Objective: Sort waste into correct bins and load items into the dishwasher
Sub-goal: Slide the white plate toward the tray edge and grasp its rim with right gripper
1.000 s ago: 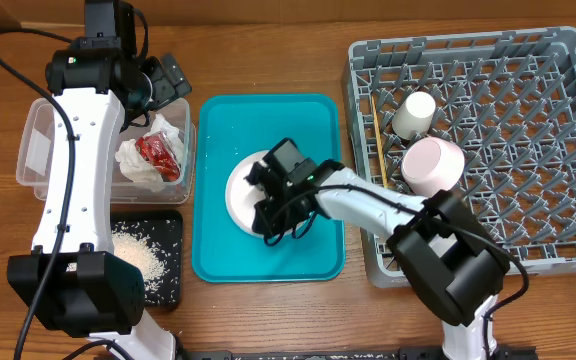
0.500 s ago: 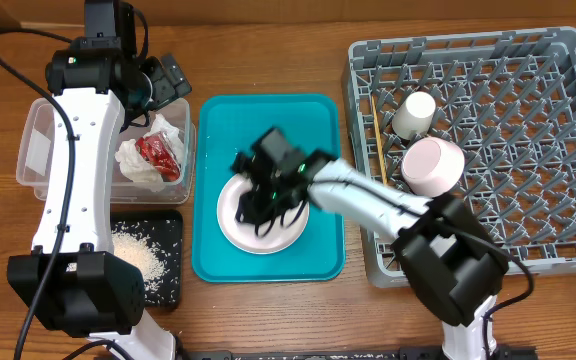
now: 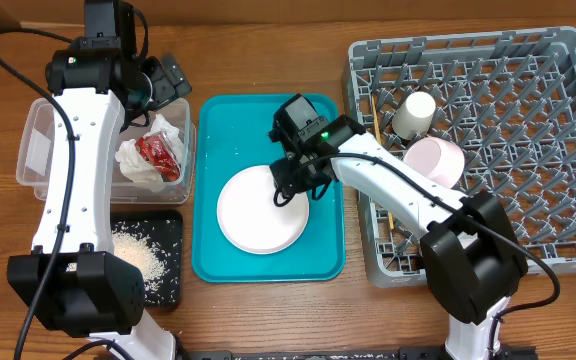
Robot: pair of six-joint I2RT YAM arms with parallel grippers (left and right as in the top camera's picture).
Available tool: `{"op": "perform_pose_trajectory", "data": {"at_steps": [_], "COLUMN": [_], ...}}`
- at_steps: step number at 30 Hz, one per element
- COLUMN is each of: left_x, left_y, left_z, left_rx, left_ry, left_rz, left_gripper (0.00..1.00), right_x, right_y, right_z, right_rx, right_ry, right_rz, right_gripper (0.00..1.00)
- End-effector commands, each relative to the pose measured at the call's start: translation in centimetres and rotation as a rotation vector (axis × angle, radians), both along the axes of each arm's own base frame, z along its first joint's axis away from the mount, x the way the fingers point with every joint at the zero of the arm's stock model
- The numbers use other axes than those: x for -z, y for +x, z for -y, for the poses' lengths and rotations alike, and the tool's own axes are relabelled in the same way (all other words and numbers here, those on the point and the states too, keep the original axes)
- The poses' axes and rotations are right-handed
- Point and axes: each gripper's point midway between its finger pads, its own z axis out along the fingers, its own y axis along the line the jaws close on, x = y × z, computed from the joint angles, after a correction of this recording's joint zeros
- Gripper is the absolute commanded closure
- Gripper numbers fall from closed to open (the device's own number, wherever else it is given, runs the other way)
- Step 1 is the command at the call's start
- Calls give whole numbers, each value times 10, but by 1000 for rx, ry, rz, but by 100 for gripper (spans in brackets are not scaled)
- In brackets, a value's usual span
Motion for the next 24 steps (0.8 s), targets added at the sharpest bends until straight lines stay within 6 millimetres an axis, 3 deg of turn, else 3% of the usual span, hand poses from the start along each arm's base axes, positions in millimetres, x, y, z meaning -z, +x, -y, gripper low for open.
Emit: {"op": "perform_pose_trajectory", "data": {"at_steps": [1, 8, 10, 12, 17, 19, 21, 23, 24], "left_x": [-11, -11, -11, -11, -11, -11, -11, -11, -11], "left_y": [2, 2, 2, 2, 2, 2, 2, 2, 2], "left_z": [4, 4, 4, 4, 4, 4, 4, 4, 4], "left_rx": [20, 20, 20, 20, 20, 19, 19, 19, 19], "left_ry": [3, 3, 3, 3, 3, 3, 3, 3, 3], "left_rz": [32, 32, 32, 32, 32, 32, 32, 32, 32], "left_gripper": [0, 0, 0, 0, 0, 0, 0, 0, 0], "right_x": [-14, 1, 7, 11, 12, 13, 13, 15, 18], "right_y": [9, 4, 0, -4, -10, -8, -5, -3, -2], "right_z": [6, 19, 21, 22, 15, 14, 12, 11, 10], "right_rx": [17, 25, 24, 21, 6, 7, 9, 9, 9], "right_ry": [-35, -89, -97, -99, -55, -54, -49, -47, -47], "right_rz": [67, 54, 41, 27, -8, 0, 11, 14, 15], "right_gripper": [41, 32, 23, 0, 0, 32, 56, 71, 72]}}
